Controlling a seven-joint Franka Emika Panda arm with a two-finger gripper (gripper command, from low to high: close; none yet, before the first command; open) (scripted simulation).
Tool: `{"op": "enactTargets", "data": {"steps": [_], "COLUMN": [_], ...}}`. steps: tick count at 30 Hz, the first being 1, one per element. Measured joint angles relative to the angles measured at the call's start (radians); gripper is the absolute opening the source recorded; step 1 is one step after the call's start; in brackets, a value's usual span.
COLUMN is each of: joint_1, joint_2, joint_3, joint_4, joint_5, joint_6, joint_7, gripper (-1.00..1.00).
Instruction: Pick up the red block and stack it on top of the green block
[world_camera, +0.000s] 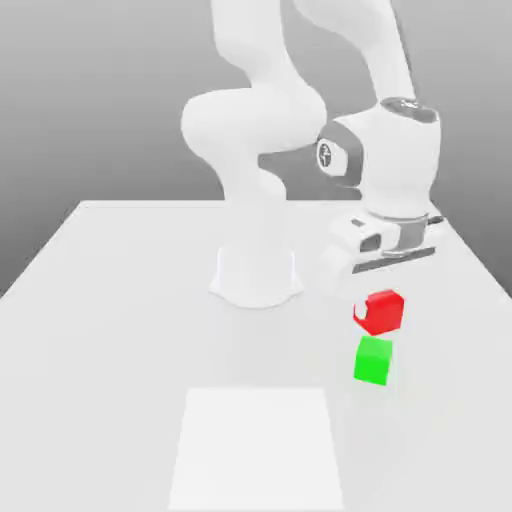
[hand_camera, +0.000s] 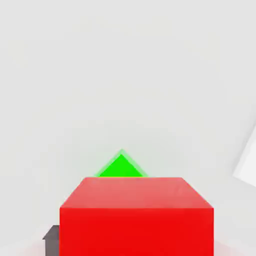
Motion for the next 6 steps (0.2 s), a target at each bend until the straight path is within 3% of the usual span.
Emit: {"op": "enactTargets", "data": {"steps": [2,3,6], "joint_1": [-0.015,-0.019,-0.019], "joint_2": [0.069,0.100,0.100], "joint_3": [0.005,0.002,0.002], "joint_4": [0.001,0.002,0.002], "joint_5": [-0.037,-0.056,-0.056], "joint_6": [0.067,0.098,0.098], "joint_7": [0.025,0.038,0.038], "gripper": [-1.00,1.00,1.00]}}
